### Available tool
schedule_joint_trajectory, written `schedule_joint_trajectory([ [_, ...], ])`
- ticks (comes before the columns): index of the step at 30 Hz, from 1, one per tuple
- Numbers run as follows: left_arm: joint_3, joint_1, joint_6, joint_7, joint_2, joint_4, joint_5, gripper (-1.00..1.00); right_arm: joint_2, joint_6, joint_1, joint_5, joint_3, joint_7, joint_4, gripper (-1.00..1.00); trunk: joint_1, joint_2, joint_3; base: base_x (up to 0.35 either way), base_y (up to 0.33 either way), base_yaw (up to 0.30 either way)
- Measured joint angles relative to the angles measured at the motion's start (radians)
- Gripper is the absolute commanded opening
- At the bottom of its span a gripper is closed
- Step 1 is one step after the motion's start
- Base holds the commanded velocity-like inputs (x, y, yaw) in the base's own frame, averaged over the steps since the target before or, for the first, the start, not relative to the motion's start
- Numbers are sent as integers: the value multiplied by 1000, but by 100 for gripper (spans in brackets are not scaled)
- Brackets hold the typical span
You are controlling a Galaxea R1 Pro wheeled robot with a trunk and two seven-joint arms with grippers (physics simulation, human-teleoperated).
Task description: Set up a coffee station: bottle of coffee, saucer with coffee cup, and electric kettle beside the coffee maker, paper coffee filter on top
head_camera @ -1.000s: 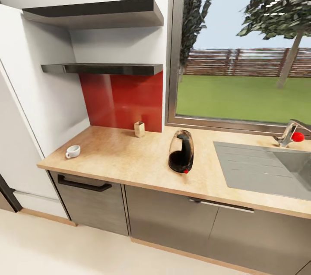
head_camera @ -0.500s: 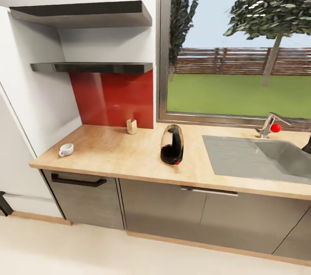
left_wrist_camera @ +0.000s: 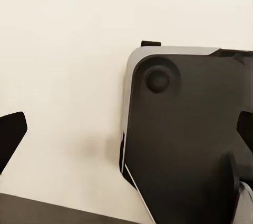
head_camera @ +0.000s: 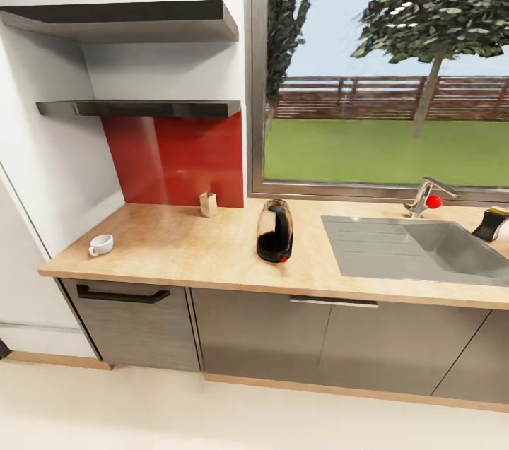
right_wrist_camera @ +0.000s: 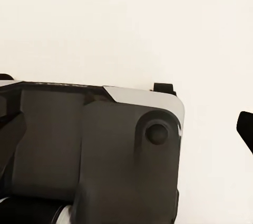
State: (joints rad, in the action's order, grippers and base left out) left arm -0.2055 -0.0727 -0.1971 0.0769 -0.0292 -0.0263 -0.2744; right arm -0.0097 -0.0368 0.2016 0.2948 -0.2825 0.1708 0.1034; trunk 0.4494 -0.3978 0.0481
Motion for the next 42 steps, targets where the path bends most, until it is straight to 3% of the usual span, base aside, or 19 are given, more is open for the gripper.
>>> schedule_joint_trajectory([
  [10,-2,0,0,0,-5,0,2,100,2,-2,0,2,5,0,27,100,0,0,0,0,0,0],
  [17,-2,0,-7,0,-10,0,2,100,13,-6,0,-7,2,-5,388,100,0,0,0,0,0,0],
  [19,0,0,-9,0,-11,-1,0,100,35,-26,0,-28,2,-4,479,100,0,0,0,0,0,0],
  [22,2,0,-11,0,-13,-2,-5,100,91,-90,0,-67,4,-4,578,100,0,0,0,0,0,0],
  [26,2,-1,-12,0,-12,-3,-7,100,150,-156,0,-80,11,-3,655,100,0,0,0,0,0,0],
  [30,2,-2,-11,0,-13,-3,-7,100,182,-174,0,-82,86,-2,750,100,0,0,0,0,0,0],
  [33,3,-2,-9,0,-15,-2,-5,100,182,-177,0,-83,177,-4,843,100,0,0,0,0,0,0],
  [36,2,-2,-9,0,-20,-2,-4,100,183,-177,0,-82,235,-4,929,100,0,0,0,0,0,0],
  [38,1,-2,-9,0,-24,-1,-3,100,184,-178,0,-81,267,0,996,100,0,0,0,0,0,0],
  [42,0,-2,-8,0,-27,-1,0,100,184,-170,0,-83,294,-9,1109,100,0,0,0,0,0,0],
])
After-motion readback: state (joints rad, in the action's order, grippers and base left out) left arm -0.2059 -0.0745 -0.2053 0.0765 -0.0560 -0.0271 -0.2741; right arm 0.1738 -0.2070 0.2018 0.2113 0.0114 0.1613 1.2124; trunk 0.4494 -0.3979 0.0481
